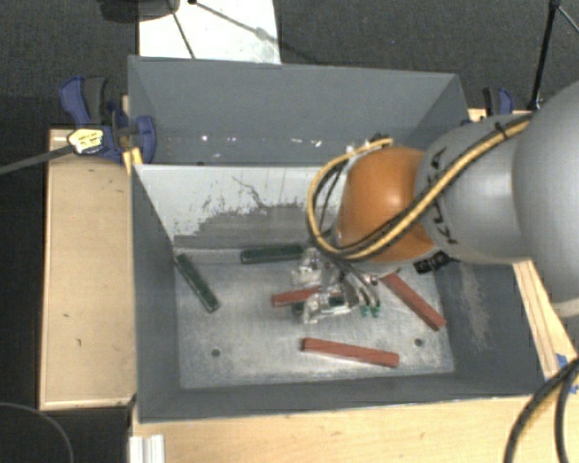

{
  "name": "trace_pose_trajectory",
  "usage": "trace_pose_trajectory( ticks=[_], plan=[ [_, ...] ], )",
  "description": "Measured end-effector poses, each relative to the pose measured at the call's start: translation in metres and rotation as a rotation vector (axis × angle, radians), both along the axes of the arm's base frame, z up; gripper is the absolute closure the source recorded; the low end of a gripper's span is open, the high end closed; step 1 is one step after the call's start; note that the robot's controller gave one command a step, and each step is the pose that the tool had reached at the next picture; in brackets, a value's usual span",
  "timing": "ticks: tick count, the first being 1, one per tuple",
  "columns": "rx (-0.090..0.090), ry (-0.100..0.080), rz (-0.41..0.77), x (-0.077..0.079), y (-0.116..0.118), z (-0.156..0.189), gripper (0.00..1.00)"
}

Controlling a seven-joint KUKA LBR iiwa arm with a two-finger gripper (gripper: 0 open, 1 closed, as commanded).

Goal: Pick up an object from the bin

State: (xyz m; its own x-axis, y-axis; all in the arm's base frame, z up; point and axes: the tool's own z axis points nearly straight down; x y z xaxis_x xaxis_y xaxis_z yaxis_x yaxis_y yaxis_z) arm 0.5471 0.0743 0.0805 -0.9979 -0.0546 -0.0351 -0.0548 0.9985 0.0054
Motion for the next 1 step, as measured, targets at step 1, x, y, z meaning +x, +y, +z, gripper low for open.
trace_pose_trajectory(
  ticks=[1],
  plan=[
    [-0.007, 0.028, 0.032, -0.0027, -0.0083, 0.1495, 1.0]
  ],
)
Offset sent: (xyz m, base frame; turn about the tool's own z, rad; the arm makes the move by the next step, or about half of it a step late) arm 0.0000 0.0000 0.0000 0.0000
